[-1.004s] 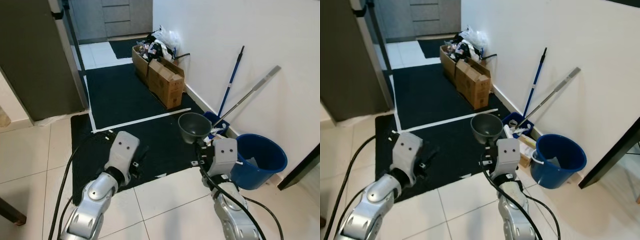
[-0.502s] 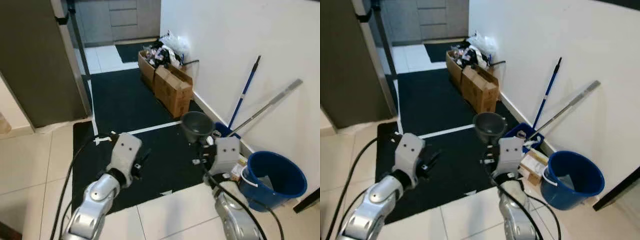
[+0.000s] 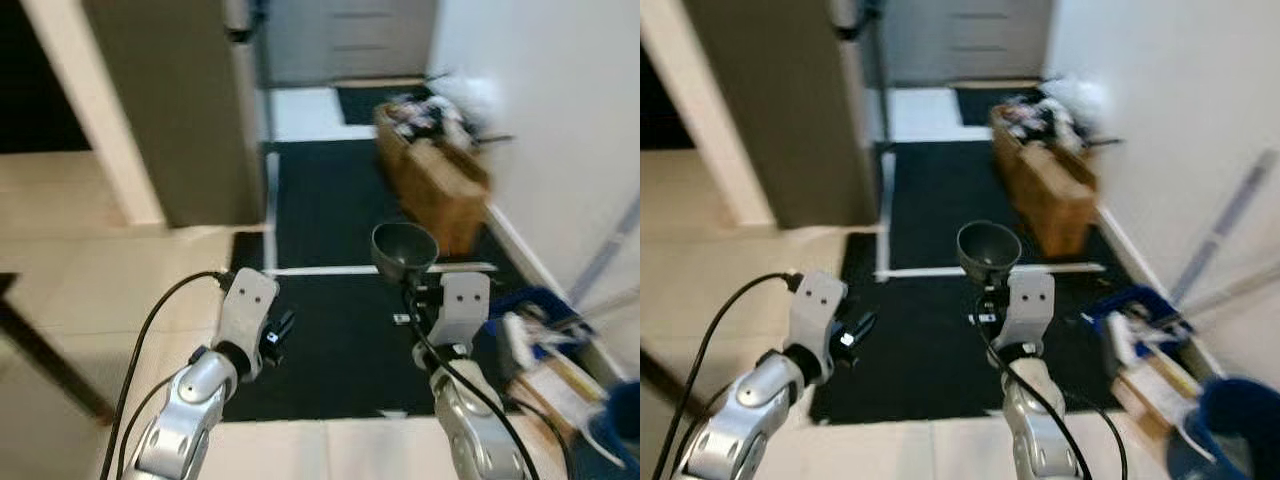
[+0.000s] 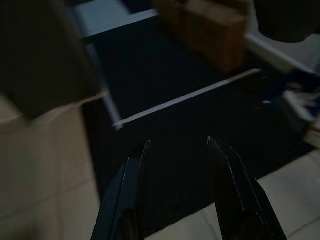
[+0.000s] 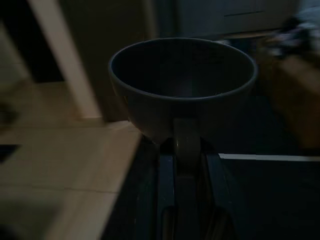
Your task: Setting the table
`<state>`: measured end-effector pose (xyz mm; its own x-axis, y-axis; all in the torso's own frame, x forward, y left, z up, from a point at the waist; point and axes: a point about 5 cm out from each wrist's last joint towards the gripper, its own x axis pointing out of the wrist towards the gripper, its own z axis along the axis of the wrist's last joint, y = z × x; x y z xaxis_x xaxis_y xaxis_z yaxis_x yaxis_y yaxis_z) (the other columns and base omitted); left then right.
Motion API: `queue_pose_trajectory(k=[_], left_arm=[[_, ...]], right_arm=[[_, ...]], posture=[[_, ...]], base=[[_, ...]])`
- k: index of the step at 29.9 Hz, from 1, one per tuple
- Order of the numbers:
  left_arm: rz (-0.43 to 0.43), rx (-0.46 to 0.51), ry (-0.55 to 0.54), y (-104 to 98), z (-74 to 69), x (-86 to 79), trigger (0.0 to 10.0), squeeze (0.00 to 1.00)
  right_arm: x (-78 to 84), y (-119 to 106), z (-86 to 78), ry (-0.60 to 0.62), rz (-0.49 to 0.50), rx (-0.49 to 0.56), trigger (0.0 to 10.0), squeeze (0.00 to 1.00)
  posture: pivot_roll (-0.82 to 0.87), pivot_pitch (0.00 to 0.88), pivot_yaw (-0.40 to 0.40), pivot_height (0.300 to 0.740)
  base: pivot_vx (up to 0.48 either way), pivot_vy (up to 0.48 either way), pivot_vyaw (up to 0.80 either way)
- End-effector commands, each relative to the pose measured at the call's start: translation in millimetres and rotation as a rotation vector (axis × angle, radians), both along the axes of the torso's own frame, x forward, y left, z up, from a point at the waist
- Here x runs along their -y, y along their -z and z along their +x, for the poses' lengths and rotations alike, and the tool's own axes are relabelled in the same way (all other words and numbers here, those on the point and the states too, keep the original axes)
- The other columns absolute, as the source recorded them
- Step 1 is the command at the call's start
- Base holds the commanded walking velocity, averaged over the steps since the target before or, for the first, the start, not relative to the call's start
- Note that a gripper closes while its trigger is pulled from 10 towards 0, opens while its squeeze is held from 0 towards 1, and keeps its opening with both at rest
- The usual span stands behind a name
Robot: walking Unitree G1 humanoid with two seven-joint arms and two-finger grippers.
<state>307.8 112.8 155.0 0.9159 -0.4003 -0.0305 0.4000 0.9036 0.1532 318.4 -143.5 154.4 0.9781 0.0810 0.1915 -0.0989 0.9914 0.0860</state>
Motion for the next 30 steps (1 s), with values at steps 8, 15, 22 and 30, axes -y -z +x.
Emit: queue_pose_trajectory(k=[8, 15, 22, 30], left_arm=[[0.012, -0.021, 0.001, 4, -2.3, 1.1, 10.0, 0.00], [0.017, -0.027, -0.002, 5, -2.8, 0.8, 10.0, 0.00], [0.021, -0.031, -0.005, 5, -3.1, 0.5, 10.0, 0.00], [0.026, -0.032, -0.007, 5, -2.8, 0.7, 10.0, 0.00]], right_arm=[[-8.4, -12, -5.3, -0.109, 0.140, 0.059, 10.0, 0.00], [-16.6, -19, -8.4, -0.177, 0.177, 0.087, 10.0, 0.00], [-19.7, -22, -10.6, -0.216, 0.195, 0.094, 10.0, 0.00], [-23.2, -24, -12.3, -0.251, 0.199, 0.095, 10.0, 0.00]], posture=[[0.07, 0.065, 0.093, 0.740], [0.07, 0.065, 0.093, 0.740], [0.07, 0.072, 0.094, 0.740], [0.07, 0.074, 0.095, 0.740]], base=[[0.000, 0.000, 0.80], [0.000, 0.000, 0.80], [0.000, 0.000, 0.80], [0.000, 0.000, 0.80]])
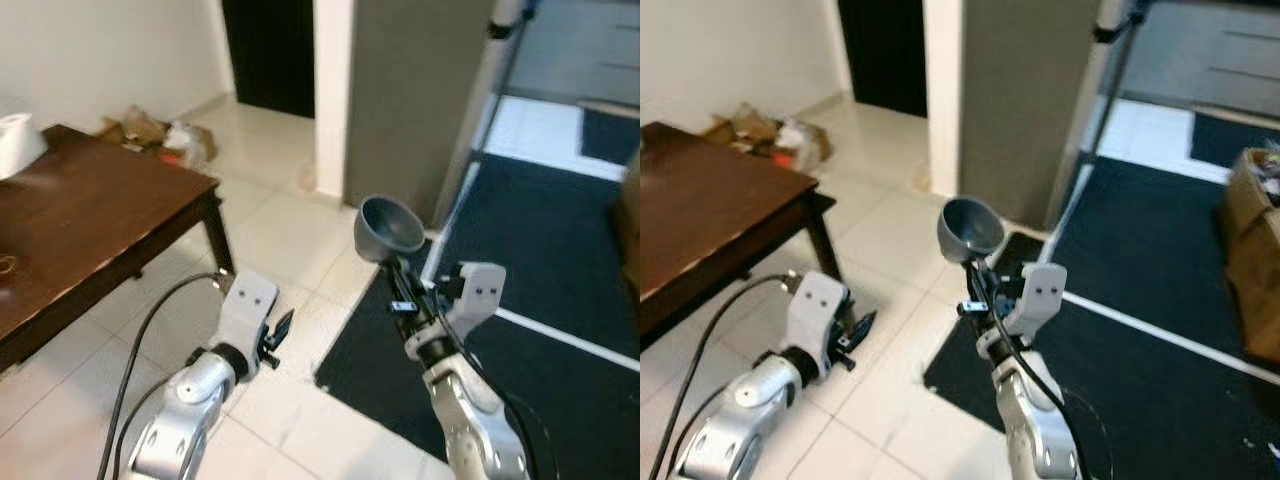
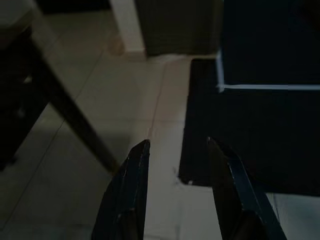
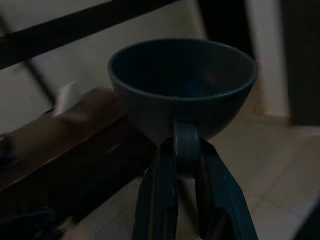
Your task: Setting the table
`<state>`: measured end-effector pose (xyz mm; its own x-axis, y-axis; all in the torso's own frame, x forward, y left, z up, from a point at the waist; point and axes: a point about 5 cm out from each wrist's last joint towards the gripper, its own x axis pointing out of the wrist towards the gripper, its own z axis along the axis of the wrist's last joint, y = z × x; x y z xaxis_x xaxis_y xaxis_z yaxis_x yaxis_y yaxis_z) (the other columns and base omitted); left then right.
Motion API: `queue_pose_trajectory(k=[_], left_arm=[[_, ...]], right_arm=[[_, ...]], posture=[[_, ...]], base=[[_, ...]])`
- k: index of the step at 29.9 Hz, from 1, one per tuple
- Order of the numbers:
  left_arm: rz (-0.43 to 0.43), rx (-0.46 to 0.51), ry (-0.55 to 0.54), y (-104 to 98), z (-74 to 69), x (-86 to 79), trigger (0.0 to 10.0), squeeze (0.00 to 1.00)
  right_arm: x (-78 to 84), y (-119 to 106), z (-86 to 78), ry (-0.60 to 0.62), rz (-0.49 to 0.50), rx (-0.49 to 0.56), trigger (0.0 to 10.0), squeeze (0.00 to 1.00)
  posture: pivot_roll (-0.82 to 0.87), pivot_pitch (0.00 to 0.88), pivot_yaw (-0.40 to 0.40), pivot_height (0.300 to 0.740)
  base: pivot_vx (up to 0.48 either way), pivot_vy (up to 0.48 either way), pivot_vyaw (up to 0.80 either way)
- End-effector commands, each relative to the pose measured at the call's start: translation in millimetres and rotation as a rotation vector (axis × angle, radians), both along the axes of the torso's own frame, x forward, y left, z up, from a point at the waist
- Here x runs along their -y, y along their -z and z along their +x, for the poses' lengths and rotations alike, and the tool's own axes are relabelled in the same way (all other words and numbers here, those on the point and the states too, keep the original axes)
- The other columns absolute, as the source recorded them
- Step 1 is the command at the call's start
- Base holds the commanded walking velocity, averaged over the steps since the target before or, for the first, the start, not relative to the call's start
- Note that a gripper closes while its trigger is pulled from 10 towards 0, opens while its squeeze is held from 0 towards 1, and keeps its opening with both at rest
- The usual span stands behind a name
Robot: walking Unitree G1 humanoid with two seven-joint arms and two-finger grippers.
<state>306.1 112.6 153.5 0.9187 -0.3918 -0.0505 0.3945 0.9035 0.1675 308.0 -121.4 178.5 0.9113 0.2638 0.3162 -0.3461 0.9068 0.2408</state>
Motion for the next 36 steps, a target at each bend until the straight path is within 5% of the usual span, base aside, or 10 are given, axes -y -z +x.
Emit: queue_pose_trajectory(k=[1, 36], left_arm=[[0.007, -0.019, 0.001, 3.8, -0.9, 0.3, 10.0, 0.00], [0.027, -0.014, -0.008, 4.0, 1.3, 0.3, 10.0, 0.00]], right_arm=[[-1.8, 0.3, -2.1, -0.014, 0.012, -0.002, 10.0, 0.00], [-6.1, 1.0, -4.9, -0.055, 0.003, -0.011, 10.0, 0.00]], posture=[[0.07, 0.075, 0.096, 0.740], [0.07, 0.077, 0.099, 0.740]], base=[[0.000, 0.000, 0.80], [0.000, 0.000, 0.80]])
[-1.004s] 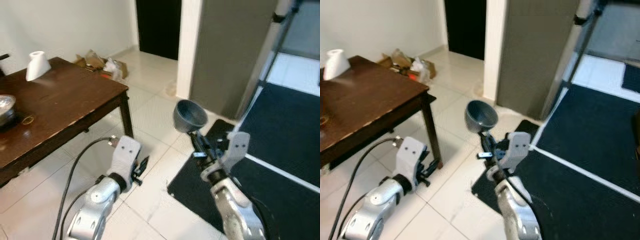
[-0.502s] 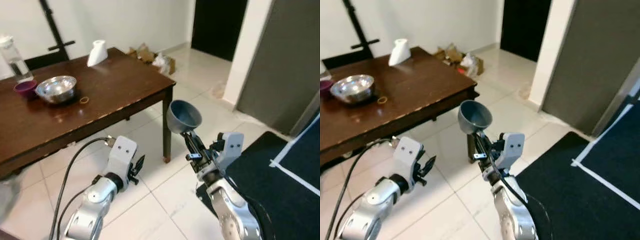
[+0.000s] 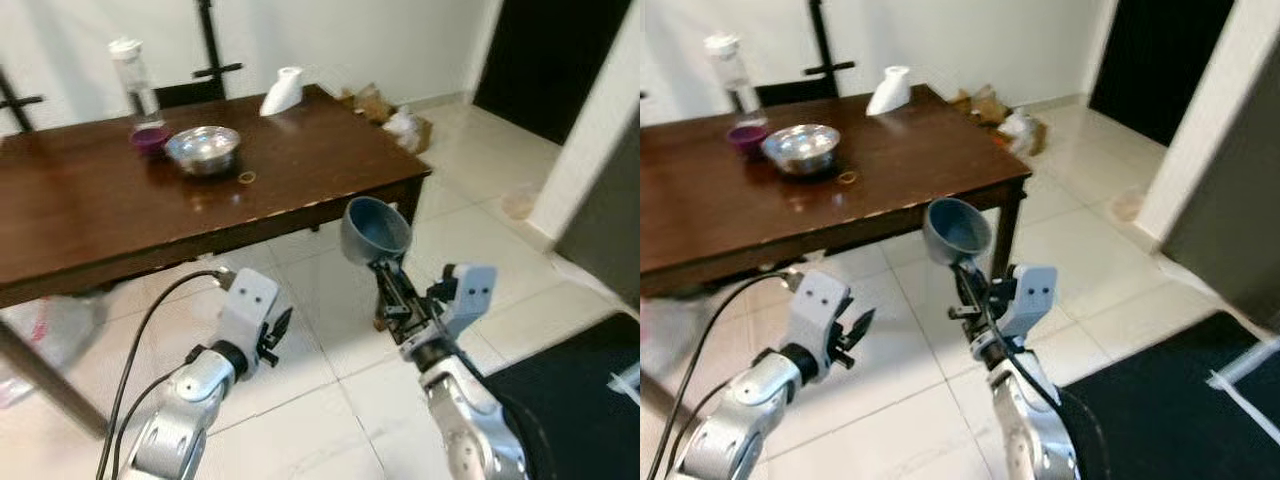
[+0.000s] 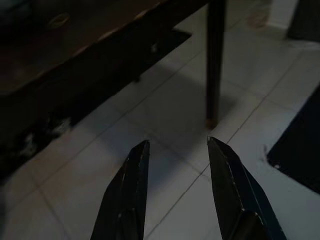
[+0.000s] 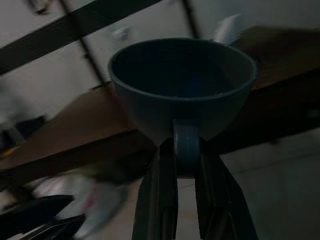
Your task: Setting the table
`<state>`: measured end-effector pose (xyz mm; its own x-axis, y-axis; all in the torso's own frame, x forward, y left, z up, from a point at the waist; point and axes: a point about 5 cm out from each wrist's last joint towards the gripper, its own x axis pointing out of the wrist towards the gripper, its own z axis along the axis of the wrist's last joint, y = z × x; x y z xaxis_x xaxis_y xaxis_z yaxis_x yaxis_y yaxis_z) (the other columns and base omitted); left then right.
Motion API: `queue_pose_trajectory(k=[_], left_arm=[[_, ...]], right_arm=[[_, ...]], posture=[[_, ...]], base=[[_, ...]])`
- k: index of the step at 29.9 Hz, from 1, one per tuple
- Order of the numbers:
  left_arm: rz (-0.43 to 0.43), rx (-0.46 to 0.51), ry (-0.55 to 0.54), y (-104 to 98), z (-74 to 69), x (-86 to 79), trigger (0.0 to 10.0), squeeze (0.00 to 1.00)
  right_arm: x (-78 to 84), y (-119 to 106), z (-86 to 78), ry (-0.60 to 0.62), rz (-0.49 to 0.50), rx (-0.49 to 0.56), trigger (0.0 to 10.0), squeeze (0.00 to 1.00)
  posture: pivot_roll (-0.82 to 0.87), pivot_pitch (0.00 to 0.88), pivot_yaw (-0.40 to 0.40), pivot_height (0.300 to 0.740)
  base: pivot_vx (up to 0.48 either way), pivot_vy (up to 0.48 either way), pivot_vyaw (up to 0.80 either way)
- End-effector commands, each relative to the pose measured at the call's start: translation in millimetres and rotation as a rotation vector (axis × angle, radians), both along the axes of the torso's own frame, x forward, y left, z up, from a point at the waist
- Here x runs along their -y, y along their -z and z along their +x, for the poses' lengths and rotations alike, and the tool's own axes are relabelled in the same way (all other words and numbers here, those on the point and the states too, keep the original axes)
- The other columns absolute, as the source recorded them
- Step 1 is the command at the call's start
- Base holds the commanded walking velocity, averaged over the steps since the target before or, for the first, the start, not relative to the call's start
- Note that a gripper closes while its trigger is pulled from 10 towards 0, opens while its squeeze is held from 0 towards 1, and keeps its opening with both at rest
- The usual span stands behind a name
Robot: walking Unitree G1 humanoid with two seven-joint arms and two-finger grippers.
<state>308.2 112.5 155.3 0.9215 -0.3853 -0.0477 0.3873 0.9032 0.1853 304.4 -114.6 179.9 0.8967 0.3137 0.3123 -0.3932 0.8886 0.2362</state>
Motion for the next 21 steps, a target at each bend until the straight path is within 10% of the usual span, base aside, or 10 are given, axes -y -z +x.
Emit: queue_pose_trajectory(k=[1, 11, 21], left_arm=[[0.012, -0.023, -0.003, 6, -0.7, 0.2, 10.0, 0.00], [0.026, -0.021, -0.022, 6, 1.2, -1.5, 10.0, 0.00], [0.037, 0.016, -0.052, 4, 5.8, -4.6, 10.0, 0.00]], right_arm=[[0.8, 2, -1.3, -0.002, 0.009, -0.009, 10.0, 0.00], [5.3, 3, 0.7, 0.057, -0.035, -0.009, 10.0, 0.00], [34.1, 3, 10.8, 0.314, -0.121, -0.012, 10.0, 0.00]], posture=[[0.07, 0.077, 0.099, 0.740], [0.07, 0.079, 0.099, 0.740], [0.06, 0.074, 0.097, 0.740]], base=[[0.000, 0.000, 0.80], [0.000, 0.000, 0.80], [0.376, 0.000, 0.00]])
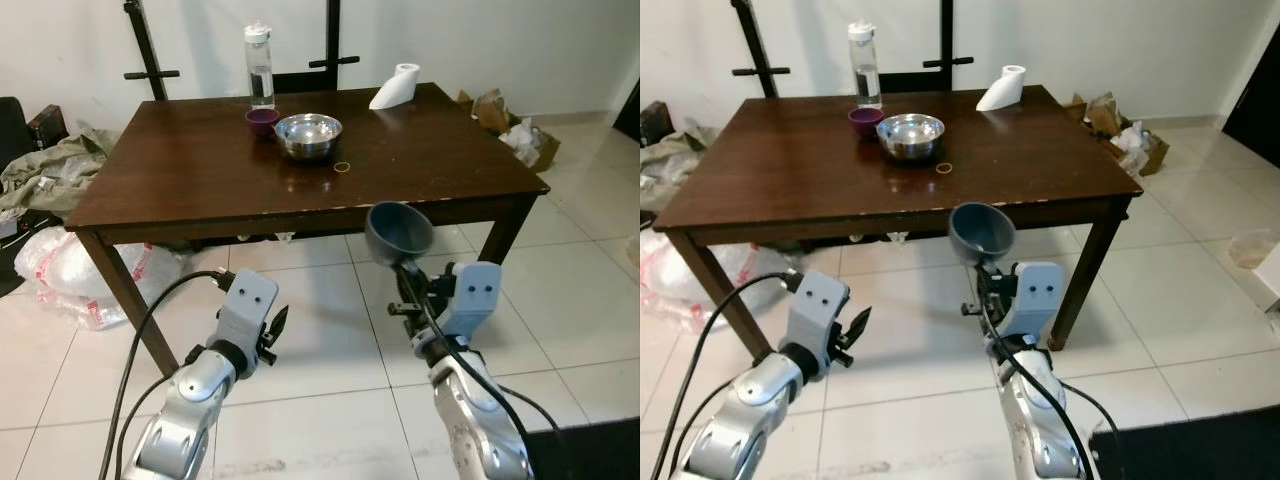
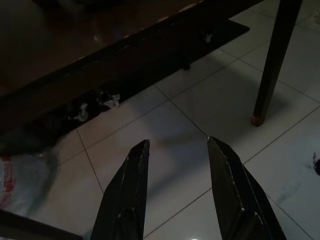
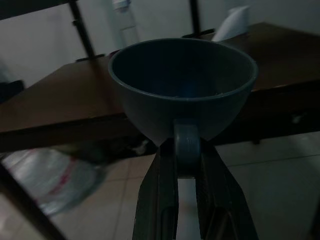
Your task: Setting the table
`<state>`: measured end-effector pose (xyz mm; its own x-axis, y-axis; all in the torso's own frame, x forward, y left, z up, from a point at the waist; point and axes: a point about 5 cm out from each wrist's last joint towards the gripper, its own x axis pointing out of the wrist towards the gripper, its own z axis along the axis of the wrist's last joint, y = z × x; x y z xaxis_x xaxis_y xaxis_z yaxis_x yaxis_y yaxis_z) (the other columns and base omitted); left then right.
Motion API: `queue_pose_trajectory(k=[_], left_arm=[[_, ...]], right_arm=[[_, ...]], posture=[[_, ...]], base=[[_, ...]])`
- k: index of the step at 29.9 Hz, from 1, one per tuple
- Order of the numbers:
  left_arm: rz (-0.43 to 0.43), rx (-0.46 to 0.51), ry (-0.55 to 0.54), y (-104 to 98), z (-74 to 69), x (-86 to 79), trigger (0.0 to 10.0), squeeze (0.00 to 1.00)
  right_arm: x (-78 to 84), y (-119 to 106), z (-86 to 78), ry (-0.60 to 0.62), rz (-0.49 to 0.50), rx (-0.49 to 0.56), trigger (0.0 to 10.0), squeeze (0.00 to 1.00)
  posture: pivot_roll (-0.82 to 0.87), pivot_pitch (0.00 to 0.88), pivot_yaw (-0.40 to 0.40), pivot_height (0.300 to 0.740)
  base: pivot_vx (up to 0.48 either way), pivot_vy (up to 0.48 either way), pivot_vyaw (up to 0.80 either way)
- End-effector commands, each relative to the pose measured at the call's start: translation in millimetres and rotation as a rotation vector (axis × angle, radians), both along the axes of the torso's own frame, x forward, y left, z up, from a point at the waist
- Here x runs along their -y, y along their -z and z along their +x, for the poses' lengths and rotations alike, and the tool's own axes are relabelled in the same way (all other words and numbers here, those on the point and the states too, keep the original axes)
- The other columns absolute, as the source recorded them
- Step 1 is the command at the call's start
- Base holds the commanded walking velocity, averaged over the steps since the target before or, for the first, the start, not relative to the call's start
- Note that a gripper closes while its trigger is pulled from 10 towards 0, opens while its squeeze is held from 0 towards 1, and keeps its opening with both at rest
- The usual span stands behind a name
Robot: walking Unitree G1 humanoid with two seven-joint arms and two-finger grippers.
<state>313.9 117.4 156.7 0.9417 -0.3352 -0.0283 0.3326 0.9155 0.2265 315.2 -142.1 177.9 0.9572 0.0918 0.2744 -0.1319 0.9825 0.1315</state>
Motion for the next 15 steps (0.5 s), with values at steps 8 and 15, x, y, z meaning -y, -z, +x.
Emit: queue_pose_trajectory(k=[8, 15], left_arm=[[0.004, -0.013, 0.004, 5.8, 0.0, 0.9, 10.0, 0.00], [0.004, -0.009, 0.006, 5.9, 0.5, 1.2, 10.0, 0.00]], right_arm=[[15.2, 1.3, 1.7, 0.105, -0.026, 0.005, 10.0, 0.00], [16.4, 1.6, 3.5, 0.123, -0.020, 0.004, 10.0, 0.00]], posture=[[0.06, 0.070, 0.098, 0.740], [0.06, 0.068, 0.097, 0.740]], base=[[0.472, 0.000, 0.00], [0.474, 0.000, 0.00]])
